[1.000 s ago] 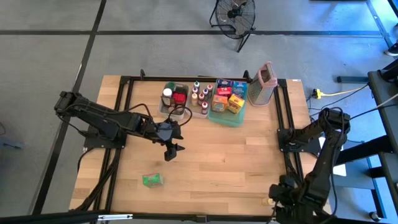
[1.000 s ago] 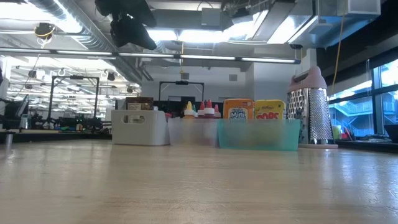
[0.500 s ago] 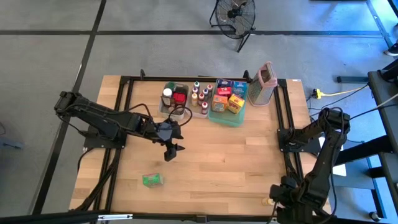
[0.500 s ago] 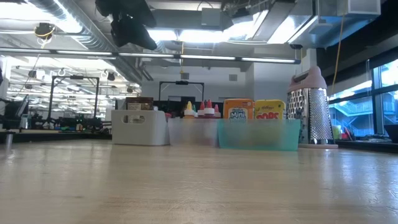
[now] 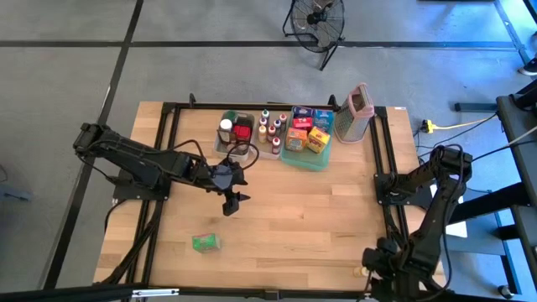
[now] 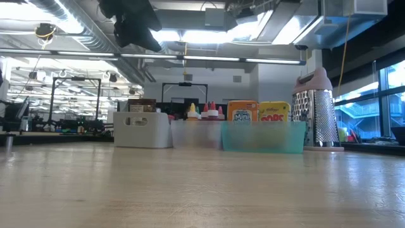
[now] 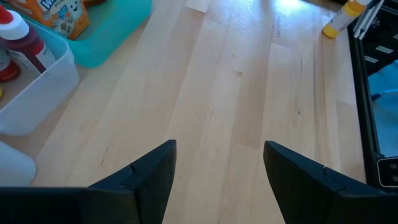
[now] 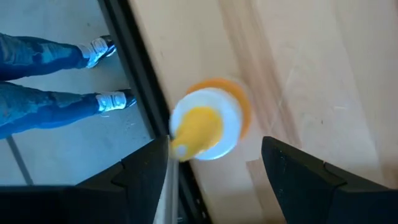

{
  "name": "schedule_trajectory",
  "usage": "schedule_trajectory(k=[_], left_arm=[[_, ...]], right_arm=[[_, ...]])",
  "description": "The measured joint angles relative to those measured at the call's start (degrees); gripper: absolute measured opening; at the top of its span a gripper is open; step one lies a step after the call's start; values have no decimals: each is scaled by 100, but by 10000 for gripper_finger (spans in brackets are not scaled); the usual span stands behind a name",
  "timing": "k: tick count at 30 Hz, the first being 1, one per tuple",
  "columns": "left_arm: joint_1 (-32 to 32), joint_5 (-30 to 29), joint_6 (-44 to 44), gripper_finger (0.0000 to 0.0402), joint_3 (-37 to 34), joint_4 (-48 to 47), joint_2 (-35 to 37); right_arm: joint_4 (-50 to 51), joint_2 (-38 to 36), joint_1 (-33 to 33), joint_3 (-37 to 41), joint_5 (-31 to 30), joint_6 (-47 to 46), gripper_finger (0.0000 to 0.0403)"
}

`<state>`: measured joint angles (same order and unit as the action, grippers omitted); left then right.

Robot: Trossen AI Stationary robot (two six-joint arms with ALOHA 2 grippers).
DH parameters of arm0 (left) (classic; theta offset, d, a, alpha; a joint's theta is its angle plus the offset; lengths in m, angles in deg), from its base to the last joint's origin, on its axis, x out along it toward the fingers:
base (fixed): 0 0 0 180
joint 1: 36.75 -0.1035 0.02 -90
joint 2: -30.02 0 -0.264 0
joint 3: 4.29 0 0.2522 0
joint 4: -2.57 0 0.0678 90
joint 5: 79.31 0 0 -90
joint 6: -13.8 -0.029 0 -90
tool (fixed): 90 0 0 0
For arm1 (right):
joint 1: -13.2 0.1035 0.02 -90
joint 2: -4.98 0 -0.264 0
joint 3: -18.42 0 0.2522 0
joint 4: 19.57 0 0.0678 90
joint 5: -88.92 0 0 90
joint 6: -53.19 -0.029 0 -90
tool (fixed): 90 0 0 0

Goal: Pick & Place Kitchen Items
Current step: Put the yellow food coloring bottle into the transparent bin

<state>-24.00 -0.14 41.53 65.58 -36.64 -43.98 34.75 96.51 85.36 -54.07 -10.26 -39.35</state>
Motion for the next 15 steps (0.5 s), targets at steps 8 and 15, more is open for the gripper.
schedule_trajectory(k=[8, 15], left_arm=[[0, -2, 0, 237, 0, 0, 0], [0, -3, -1, 237, 0, 0, -2]], right_arm=[[-466, 4, -2, 461, 13, 76, 261], [-662, 4, -7, 530, -255, 293, 261]])
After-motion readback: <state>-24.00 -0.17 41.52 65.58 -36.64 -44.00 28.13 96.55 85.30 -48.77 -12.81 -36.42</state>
